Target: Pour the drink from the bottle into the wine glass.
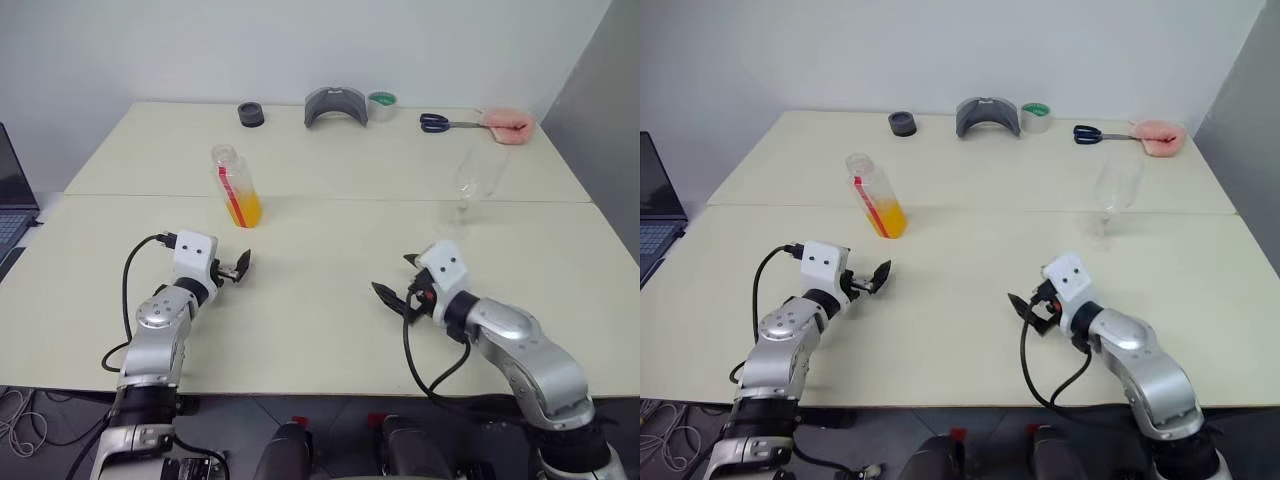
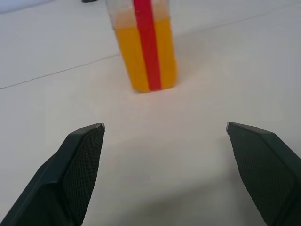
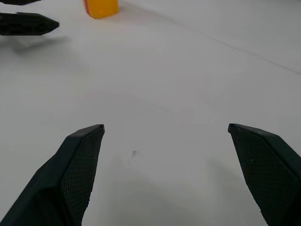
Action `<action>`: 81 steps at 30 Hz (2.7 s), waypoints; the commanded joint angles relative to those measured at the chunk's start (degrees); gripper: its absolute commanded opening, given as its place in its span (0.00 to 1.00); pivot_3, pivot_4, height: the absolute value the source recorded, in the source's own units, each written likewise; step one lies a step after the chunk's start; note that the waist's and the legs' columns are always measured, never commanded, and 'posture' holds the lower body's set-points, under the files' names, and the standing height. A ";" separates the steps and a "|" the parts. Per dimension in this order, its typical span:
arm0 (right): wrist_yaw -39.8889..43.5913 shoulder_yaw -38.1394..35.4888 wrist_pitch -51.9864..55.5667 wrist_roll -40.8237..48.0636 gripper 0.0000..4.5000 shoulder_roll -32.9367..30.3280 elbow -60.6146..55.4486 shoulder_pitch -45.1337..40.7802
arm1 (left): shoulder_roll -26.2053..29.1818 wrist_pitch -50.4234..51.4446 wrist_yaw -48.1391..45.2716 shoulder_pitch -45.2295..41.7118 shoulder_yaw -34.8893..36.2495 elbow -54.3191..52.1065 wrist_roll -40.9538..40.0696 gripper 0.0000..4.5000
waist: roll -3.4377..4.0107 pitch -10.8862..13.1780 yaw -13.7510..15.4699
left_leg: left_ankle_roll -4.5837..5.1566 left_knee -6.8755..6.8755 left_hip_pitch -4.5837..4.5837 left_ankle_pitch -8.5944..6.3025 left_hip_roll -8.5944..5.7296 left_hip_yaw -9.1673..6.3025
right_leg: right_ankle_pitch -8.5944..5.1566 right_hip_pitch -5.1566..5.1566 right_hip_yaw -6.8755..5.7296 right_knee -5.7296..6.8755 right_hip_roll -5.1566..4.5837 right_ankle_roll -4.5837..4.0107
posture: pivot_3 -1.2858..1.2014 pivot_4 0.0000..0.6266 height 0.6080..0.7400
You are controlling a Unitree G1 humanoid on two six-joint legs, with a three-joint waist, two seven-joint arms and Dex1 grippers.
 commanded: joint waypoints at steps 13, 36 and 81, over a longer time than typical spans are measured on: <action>-18.64 -15.00 -23.35 -6.40 1.00 12.05 22.36 -4.88 | 8.71 -2.63 -33.67 -12.78 -10.75 -6.33 -9.57 0.99 | 0.08 0.05 -1.11 | 0.00 -0.09 0.17 0.11 0.05 0.27 | 0.12 0.02 0.09 0.04 0.31 -0.16 | 0.52 0.24 1.00; -15.32 -17.75 -51.18 -6.08 1.00 8.62 78.86 -38.64 | 10.92 -2.08 -47.63 -13.52 -13.92 -6.93 -13.12 0.99 | 0.31 0.25 -1.73 | 0.03 -0.13 0.09 0.10 0.02 0.40 | 0.14 -0.06 0.18 -0.03 0.26 -0.21 | 0.52 0.24 1.00; 5.04 -1.07 -56.79 -10.24 0.03 27.66 82.15 -41.41 | 20.99 8.56 -35.93 -6.49 -0.21 -13.45 -17.41 1.00 | 0.47 0.46 -3.10 | 0.02 -0.16 0.11 0.10 0.04 0.13 | 0.12 -0.21 0.16 0.24 0.26 -0.25 | 0.52 0.24 1.00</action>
